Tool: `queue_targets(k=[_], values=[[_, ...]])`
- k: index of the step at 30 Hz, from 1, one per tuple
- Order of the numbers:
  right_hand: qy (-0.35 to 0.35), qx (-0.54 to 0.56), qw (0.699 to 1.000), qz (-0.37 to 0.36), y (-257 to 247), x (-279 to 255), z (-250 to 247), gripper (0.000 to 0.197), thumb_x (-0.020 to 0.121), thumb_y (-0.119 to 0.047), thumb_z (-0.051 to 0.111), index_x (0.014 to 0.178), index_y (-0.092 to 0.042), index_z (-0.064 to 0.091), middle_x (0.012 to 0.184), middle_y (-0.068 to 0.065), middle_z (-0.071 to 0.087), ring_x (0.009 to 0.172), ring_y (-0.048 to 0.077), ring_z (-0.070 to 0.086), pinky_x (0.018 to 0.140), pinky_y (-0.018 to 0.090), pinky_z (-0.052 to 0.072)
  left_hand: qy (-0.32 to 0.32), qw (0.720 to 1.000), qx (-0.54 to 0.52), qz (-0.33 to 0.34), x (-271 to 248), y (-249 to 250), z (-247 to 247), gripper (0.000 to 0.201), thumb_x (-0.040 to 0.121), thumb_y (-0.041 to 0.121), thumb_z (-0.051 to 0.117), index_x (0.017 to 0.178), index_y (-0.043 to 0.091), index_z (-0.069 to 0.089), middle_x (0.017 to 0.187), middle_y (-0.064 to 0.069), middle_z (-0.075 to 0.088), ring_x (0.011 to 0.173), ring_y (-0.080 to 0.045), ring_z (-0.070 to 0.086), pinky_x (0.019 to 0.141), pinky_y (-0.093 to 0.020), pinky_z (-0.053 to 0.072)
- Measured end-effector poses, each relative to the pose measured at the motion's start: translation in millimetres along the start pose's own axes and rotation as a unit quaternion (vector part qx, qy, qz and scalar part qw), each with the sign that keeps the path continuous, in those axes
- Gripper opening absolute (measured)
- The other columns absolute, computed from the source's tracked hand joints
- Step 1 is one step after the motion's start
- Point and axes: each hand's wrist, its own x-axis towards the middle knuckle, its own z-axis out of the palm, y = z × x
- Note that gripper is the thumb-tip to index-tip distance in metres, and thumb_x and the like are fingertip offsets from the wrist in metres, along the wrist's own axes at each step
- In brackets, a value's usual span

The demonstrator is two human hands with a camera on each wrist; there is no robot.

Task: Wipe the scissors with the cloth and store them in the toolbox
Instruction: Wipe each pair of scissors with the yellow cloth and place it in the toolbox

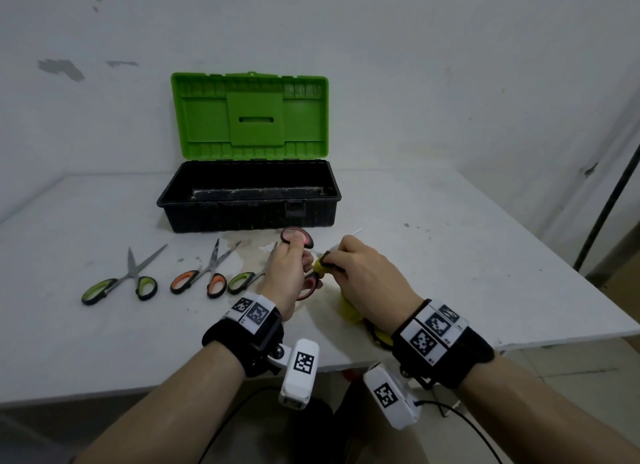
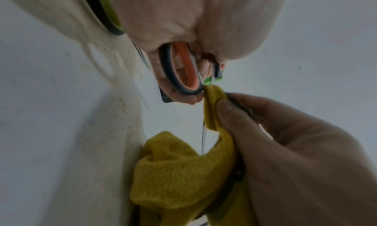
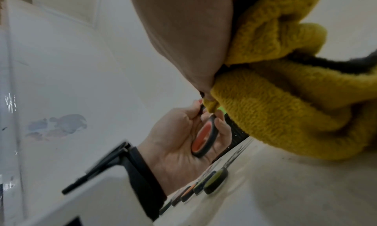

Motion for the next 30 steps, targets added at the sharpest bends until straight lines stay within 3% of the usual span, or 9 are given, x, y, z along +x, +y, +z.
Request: queue_targets(k=[2, 4, 6, 12, 15, 18, 21, 24, 30], values=[[0.03, 0.009, 1.0, -0.003, -3, 2, -2, 0.019, 0.097, -0.025, 0.053, 0.106, -0.018, 0.068, 0.099, 0.002, 0.052, 0.075, 0.027, 0.059, 0.064, 0.044, 0.053, -0.013, 1.0, -0.001, -0.001, -3, 0, 3, 0.039, 0.107, 0.038, 0.032, 0.092, 0.01, 0.054, 0.068, -0.005, 0.049, 0.058, -0.019, 0.051, 0.047, -0.031, 0.051], [0.026, 0.005, 1.0, -0.001, -8, 6, -2, 0.019, 0.096, -0.025, 0.053, 0.106, -0.017, 0.068, 0.097, 0.002, 0.05, 0.074, 0.026, 0.058, 0.063, 0.044, 0.052, -0.023, 1.0, 0.015, 0.001, -5, 0, 7, 0.041, 0.107, 0.039, 0.032, 0.105, 0.009, 0.059, 0.084, -0.011, 0.066, 0.071, -0.025, 0.066, 0.058, -0.038, 0.059], [0.003, -0.009, 1.0, 0.011, -12, 9, 0, 0.018, 0.095, -0.023, 0.053, 0.104, -0.016, 0.067, 0.096, 0.002, 0.047, 0.073, 0.026, 0.057, 0.063, 0.045, 0.052, -0.026, 0.999, 0.033, 0.004, -4, 0, 9, 0.041, 0.106, 0.041, 0.032, 0.107, 0.012, 0.061, 0.096, -0.016, 0.07, 0.083, -0.032, 0.07, 0.07, -0.048, 0.061], [0.036, 0.021, 0.995, 0.094, 0, 8, -9, 0.017, 0.09, -0.027, 0.061, 0.093, -0.013, 0.069, 0.091, 0.002, 0.054, 0.079, 0.025, 0.058, 0.068, 0.042, 0.052, -0.001, 0.999, 0.041, 0.016, -5, -4, 5, 0.036, 0.106, 0.041, 0.033, 0.09, 0.014, 0.053, 0.073, -0.002, 0.045, 0.044, -0.007, 0.053, 0.057, -0.035, 0.051], [0.067, 0.049, 0.993, 0.086, 2, 9, -12, 0.019, 0.091, -0.028, 0.061, 0.095, -0.014, 0.072, 0.09, 0.002, 0.054, 0.078, 0.024, 0.057, 0.068, 0.04, 0.051, -0.005, 0.999, 0.032, 0.014, -6, 0, 7, 0.036, 0.106, 0.039, 0.033, 0.095, 0.011, 0.053, 0.074, -0.003, 0.043, 0.045, -0.008, 0.052, 0.052, -0.031, 0.051], [0.049, 0.042, 0.996, 0.064, -7, 7, -5, 0.02, 0.093, -0.028, 0.059, 0.093, -0.014, 0.072, 0.088, 0.001, 0.052, 0.077, 0.024, 0.057, 0.066, 0.04, 0.05, -0.014, 0.998, 0.06, 0.033, -5, 2, 10, 0.042, 0.106, 0.041, 0.033, 0.104, 0.006, 0.057, 0.082, -0.008, 0.058, 0.055, -0.01, 0.06, 0.05, -0.029, 0.051], [0.067, 0.056, 0.989, 0.118, 7, 13, -8, 0.02, 0.093, -0.027, 0.058, 0.09, -0.015, 0.074, 0.086, 0.003, 0.053, 0.076, 0.024, 0.057, 0.068, 0.042, 0.051, -0.015, 0.998, 0.038, 0.04, -7, 3, 7, 0.037, 0.107, 0.037, 0.035, 0.087, 0.01, 0.05, 0.072, -0.004, 0.044, 0.048, -0.011, 0.054, 0.051, -0.033, 0.049], [0.1, 0.067, 0.979, 0.163, 25, 18, -21, 0.019, 0.091, -0.024, 0.06, 0.094, -0.014, 0.076, 0.086, 0.002, 0.055, 0.078, 0.02, 0.055, 0.07, 0.037, 0.052, -0.009, 1.0, 0.008, 0.006, -9, 3, 4, 0.035, 0.107, 0.037, 0.034, 0.087, 0.011, 0.048, 0.072, -0.002, 0.038, 0.052, -0.018, 0.053, 0.054, -0.034, 0.05], [0.081, 0.068, 0.993, 0.053, -1, 5, -10, 0.014, 0.09, -0.023, 0.061, 0.088, -0.015, 0.073, 0.084, 0.0, 0.051, 0.073, 0.021, 0.055, 0.064, 0.041, 0.05, -0.012, 0.998, -0.04, -0.04, -3, 7, 12, 0.034, 0.105, 0.039, 0.037, 0.093, 0.012, 0.053, 0.067, -0.002, 0.043, 0.051, -0.016, 0.055, 0.051, -0.031, 0.05]])
